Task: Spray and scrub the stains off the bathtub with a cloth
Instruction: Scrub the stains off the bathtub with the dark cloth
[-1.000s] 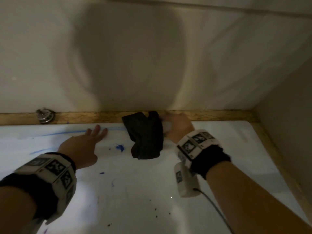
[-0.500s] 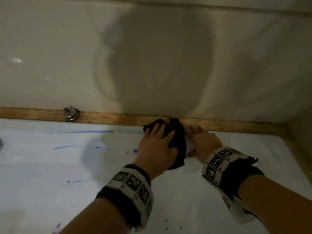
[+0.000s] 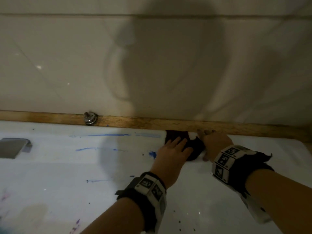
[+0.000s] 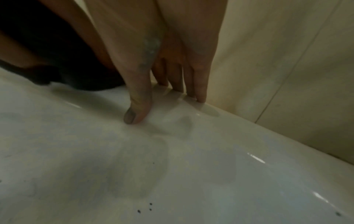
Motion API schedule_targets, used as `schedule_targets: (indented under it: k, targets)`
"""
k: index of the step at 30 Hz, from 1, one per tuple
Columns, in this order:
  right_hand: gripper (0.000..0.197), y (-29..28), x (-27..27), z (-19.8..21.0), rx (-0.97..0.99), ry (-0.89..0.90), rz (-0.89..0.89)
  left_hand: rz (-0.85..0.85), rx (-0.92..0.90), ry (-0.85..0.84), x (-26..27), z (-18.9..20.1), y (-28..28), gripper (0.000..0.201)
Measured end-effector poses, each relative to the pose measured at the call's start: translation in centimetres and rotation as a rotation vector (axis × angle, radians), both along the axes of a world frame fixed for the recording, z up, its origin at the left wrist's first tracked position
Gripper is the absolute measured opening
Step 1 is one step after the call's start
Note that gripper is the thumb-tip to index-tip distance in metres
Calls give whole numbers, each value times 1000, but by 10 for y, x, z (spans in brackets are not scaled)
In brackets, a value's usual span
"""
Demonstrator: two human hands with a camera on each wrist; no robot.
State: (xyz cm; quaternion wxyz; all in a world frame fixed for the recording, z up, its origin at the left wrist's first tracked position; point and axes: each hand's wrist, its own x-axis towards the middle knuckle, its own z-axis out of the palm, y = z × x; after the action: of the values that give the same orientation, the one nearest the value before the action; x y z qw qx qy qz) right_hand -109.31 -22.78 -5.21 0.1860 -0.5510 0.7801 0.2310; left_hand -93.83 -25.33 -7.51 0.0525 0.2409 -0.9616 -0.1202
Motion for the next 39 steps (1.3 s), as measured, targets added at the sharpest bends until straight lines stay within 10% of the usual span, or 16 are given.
schedule_targets:
  k: [5, 9, 19, 25, 32, 39]
  targets:
    - [99, 1, -1, 0, -26, -31, -40, 135, 77, 408, 39, 29, -48, 48]
    - [101, 0, 0, -1, -12, -19, -41, 377, 182, 115, 43, 26, -78, 60]
    - [101, -3, 1, -2, -3, 31, -7, -83, 138, -148, 59, 7, -29, 58]
    - [96, -4, 1, -1, -1, 29, -20, 86, 80, 361, 48, 16, -34, 57]
    - [94, -6, 3, -3, -4, 51, -7, 19, 136, -52, 9, -8, -12, 62]
    - [97, -3, 3, -3, -35, 62, -15, -151, 60, 272, 89, -15, -14, 42]
